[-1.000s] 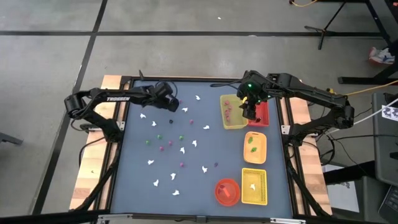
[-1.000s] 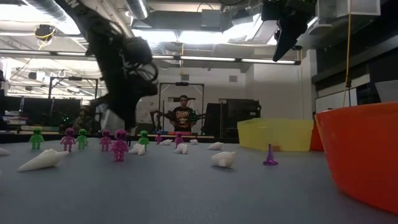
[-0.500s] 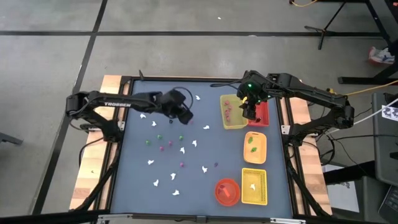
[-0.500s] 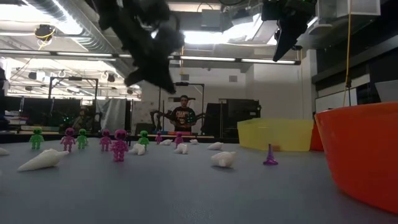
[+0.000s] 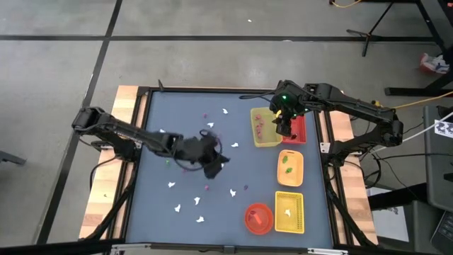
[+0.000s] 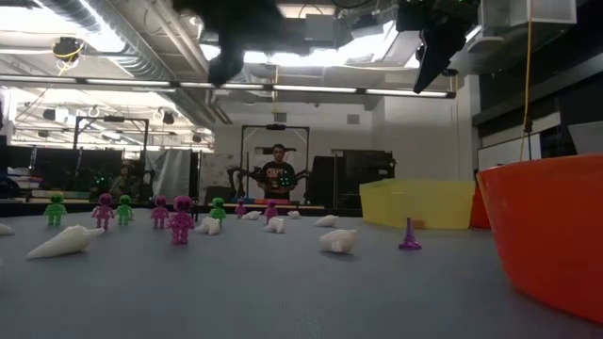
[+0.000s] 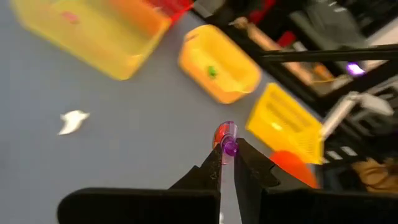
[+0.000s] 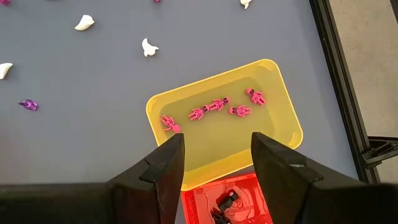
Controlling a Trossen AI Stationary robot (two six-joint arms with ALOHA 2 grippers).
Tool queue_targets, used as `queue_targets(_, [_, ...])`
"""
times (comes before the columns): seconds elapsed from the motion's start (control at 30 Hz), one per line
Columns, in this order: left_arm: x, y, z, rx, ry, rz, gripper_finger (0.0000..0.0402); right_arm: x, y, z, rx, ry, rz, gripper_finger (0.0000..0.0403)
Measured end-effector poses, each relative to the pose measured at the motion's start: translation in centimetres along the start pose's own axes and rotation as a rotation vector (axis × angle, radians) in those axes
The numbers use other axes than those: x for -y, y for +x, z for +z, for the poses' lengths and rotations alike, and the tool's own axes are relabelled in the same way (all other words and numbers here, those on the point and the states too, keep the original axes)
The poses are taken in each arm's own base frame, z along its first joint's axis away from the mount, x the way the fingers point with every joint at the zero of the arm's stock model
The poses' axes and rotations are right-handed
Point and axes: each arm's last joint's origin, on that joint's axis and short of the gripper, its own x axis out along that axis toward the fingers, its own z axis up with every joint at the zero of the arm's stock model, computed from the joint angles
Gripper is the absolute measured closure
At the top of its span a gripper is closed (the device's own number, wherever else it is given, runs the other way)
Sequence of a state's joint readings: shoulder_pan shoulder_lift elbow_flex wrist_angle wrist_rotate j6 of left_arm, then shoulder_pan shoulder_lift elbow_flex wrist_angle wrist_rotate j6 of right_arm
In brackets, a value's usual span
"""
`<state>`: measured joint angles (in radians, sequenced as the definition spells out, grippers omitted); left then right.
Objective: Sort Halloween decoration
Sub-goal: Put the violet witch hat toy into the orange bin
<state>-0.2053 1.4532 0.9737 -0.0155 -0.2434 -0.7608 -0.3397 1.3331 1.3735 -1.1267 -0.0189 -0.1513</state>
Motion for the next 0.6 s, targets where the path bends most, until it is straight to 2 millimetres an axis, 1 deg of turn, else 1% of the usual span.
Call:
queue_targets(0.13, [2.8, -0.9, -1.7, 0.072, 0.024, -0.058, 0.039, 0.0, 0.0, 0.0, 0.0, 0.0, 0.0, 0.0219])
queue_targets(0.27, [5.1, -1.0, -4.0, 0.122, 0.037, -0.109, 0.039, 0.0, 0.0, 0.0, 0.0, 0.0, 0.0, 0.0219])
queue_targets(0.4, [6.8, 0.1, -6.4, 0.151, 0.03, -0.176, 0.039, 0.0, 0.0, 0.0, 0.0, 0.0, 0.0, 0.0219])
queue_targets(0.6, [8.0, 2.6, -9.7, 0.18, 0.004, -0.264, 0.039, 0.0, 0.0, 0.0, 0.0, 0.0, 0.0, 0.0219])
